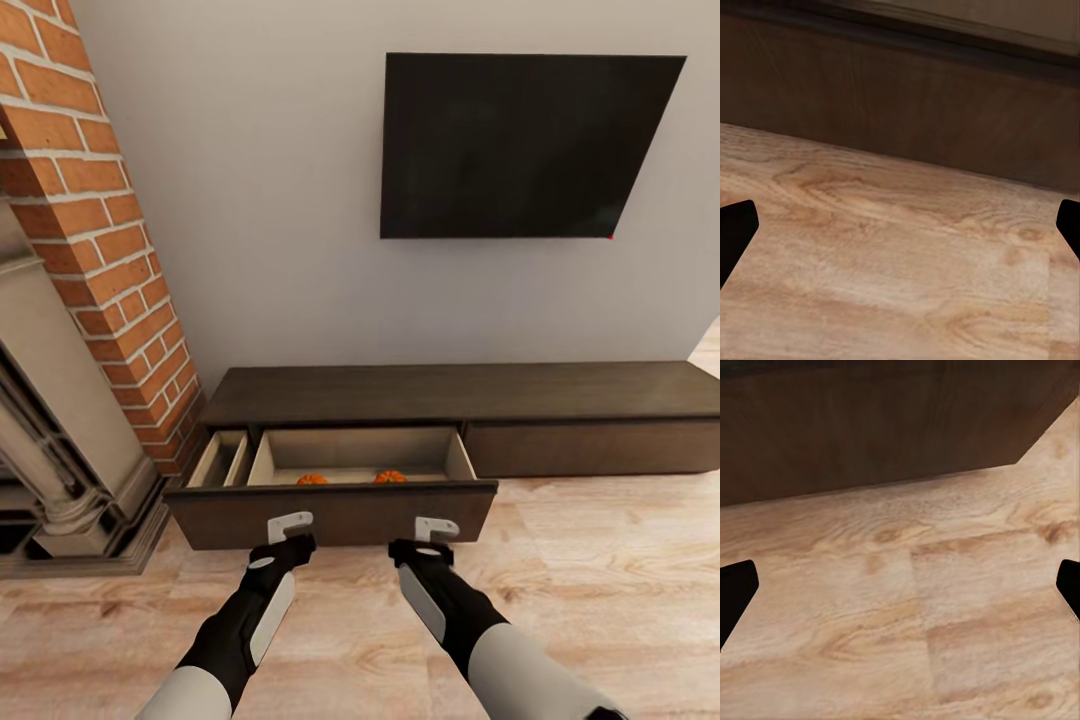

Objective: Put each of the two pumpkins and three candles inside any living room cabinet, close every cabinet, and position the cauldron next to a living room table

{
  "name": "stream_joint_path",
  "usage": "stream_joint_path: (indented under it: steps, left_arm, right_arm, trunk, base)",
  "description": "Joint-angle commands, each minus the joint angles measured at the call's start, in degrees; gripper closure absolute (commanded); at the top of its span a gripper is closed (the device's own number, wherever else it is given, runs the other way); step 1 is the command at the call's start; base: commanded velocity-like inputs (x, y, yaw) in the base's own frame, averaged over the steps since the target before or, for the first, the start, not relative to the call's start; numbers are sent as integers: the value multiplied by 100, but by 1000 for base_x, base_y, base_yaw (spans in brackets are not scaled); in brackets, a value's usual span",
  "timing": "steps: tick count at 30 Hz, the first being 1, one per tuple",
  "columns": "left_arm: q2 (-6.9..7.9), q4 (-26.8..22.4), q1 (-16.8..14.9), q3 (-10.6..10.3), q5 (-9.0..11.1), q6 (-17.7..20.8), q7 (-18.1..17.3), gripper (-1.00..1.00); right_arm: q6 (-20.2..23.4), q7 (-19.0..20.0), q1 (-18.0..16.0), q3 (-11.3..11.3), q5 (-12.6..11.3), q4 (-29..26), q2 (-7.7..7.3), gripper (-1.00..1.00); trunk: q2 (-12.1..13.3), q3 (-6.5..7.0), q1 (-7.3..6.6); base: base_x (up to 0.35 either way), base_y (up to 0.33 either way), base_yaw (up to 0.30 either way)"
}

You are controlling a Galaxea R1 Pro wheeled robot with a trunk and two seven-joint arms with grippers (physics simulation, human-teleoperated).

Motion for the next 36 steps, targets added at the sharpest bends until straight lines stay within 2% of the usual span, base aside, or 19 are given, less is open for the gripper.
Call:
stream_joint_path:
  steps: [1,4,10,14,15,20,27,32,36]
  left_arm:
    - [6,-5,-1,-24,55,-26,48,-100]
    - [8,0,-2,-26,55,-90,47,-100]
    - [10,111,-1,-45,39,-335,47,-100]
    - [8,313,1,-269,-137,-710,47,-100]
    - [5,386,-2,-396,-217,-862,56,-100]
    - [1,483,3,-682,-297,-1065,77,-100]
    - [8,494,10,-775,-313,-1098,76,-100]
    - [11,495,13,-779,-315,-1108,67,-100]
    - [16,502,13,-779,-314,-1223,60,-100]
  right_arm:
    - [-94,53,-5,41,48,60,0,-100]
    - [-344,250,-5,66,140,275,0,-100]
    - [-752,337,-5,87,174,403,0,-100]
    - [-1100,341,-5,87,176,535,0,-100]
    - [-1300,342,-5,85,175,571,0,-100]
    - [-1760,350,-5,97,176,606,0,-100]
    - [-2154,356,-3,137,184,625,0,-100]
    - [-2243,360,-4,512,185,768,0,-100]
    - [-2255,360,-5,615,185,797,0,-100]
  trunk:
    - [-44,-24,22]
    - [-164,-77,88]
    - [-405,-185,220]
    - [-566,-257,307]
    - [-606,-275,329]
    - [-806,-365,439]
    - [-1087,-490,593]
    - [-1287,-580,703]
    - [-1448,-652,791]
  base:
    - [0,0,0]
    - [0,0,0]
    - [0,0,0]
    - [0,0,0]
    - [0,0,0]
    - [0,0,0]
    - [0,0,0]
    - [0,0,0]
    - [0,0,0]
